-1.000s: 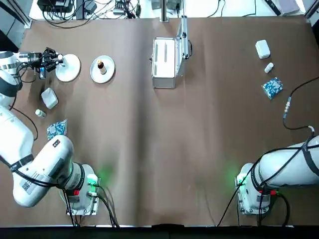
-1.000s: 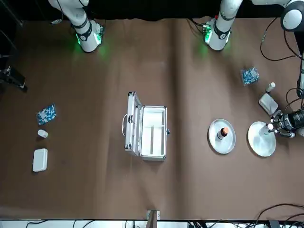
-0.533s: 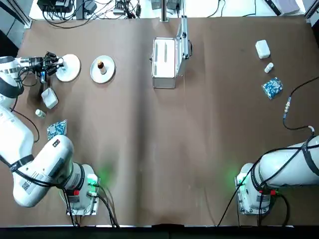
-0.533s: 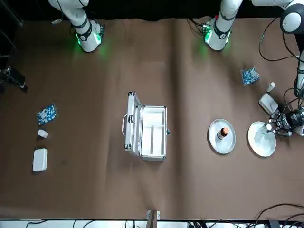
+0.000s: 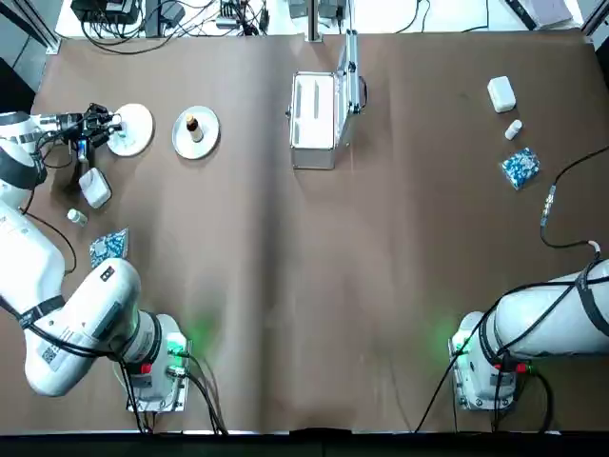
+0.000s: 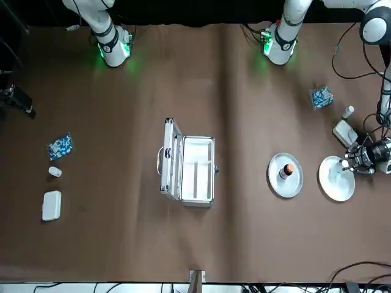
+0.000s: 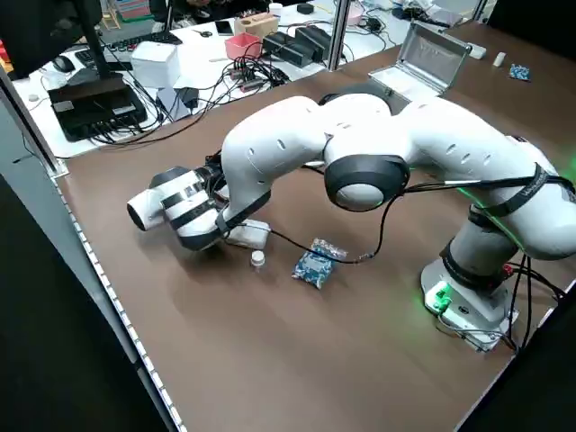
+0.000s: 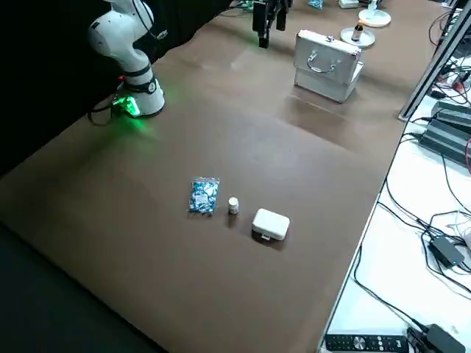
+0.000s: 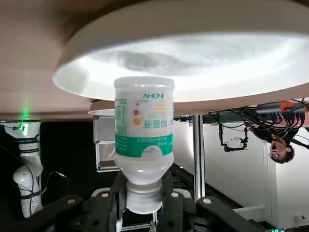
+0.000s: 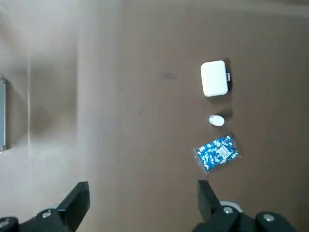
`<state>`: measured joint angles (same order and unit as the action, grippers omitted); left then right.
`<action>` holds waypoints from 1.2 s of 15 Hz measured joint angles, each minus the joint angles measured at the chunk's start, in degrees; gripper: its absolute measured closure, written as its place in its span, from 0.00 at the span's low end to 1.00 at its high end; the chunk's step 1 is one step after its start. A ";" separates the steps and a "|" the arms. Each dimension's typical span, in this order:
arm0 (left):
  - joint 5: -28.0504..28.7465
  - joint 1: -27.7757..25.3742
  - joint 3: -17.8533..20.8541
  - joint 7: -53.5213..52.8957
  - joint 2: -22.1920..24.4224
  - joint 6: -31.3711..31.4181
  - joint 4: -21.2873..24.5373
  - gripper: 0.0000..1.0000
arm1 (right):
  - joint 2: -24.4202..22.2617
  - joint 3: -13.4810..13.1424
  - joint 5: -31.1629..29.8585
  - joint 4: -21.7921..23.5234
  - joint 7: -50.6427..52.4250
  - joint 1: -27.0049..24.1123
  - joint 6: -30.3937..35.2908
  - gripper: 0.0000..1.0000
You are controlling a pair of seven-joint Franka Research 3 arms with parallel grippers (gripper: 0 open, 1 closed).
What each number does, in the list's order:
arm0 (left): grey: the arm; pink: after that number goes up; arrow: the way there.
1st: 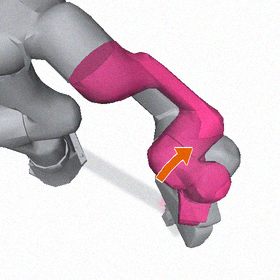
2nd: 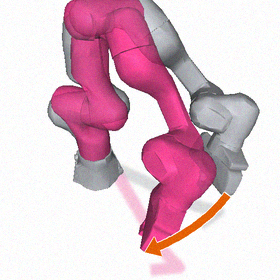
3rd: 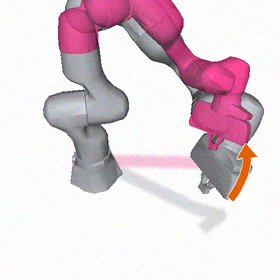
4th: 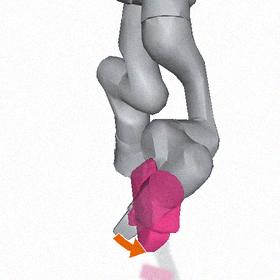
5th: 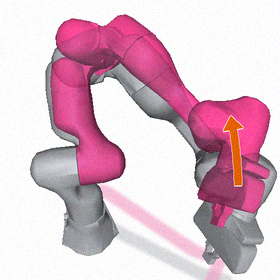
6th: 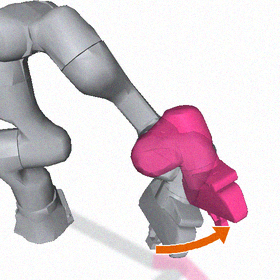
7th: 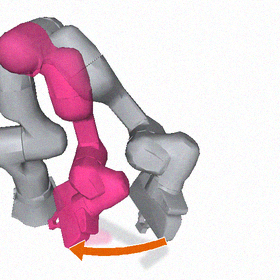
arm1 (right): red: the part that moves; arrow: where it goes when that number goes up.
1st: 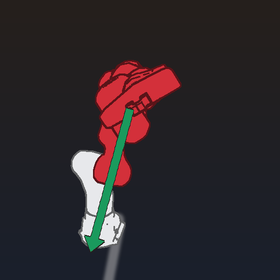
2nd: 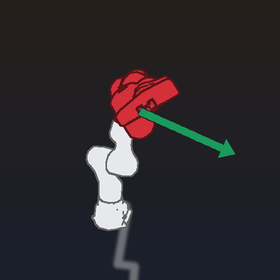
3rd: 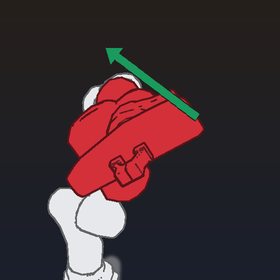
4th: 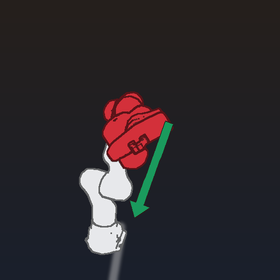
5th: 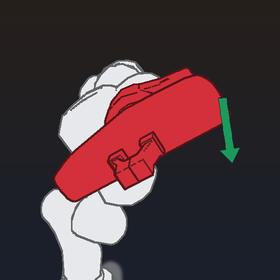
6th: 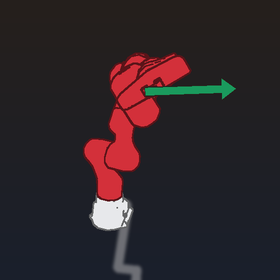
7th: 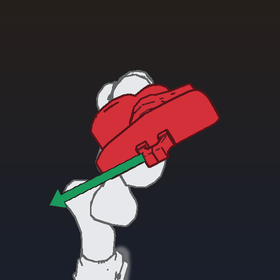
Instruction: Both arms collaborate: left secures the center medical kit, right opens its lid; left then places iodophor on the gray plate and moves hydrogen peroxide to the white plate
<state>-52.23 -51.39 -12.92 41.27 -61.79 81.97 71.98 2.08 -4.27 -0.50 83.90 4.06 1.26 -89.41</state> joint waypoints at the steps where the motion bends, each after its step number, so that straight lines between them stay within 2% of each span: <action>1: 0.00 0.00 0.04 0.01 0.00 0.05 0.00 0.68 | 0.00 0.01 0.00 0.00 0.00 0.01 0.06 0.01; 7: 0.00 0.00 0.14 0.10 -0.39 1.17 0.01 0.68 | 0.00 0.01 0.00 0.00 0.00 0.01 0.11 0.01; 10: -0.11 0.00 0.14 0.10 -0.64 1.17 0.00 0.64 | 0.00 0.01 0.00 0.00 0.00 0.01 0.11 0.01; 16: -0.18 0.31 -0.15 0.02 -0.46 2.42 -1.09 0.09 | 0.00 0.01 0.00 0.00 0.00 0.01 0.11 0.01; 17: -0.17 0.38 -0.16 0.02 -0.13 2.43 -1.38 0.01 | 0.00 0.01 0.00 0.00 0.00 0.01 0.11 0.01; 18: -0.04 0.41 -0.21 0.02 0.44 2.43 -1.58 0.00 | 0.00 0.02 0.00 0.00 0.00 0.01 0.11 0.01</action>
<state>-52.28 -50.98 -13.13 41.30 -61.35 84.40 70.40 2.08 -4.25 -0.50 83.90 4.06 1.27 -89.30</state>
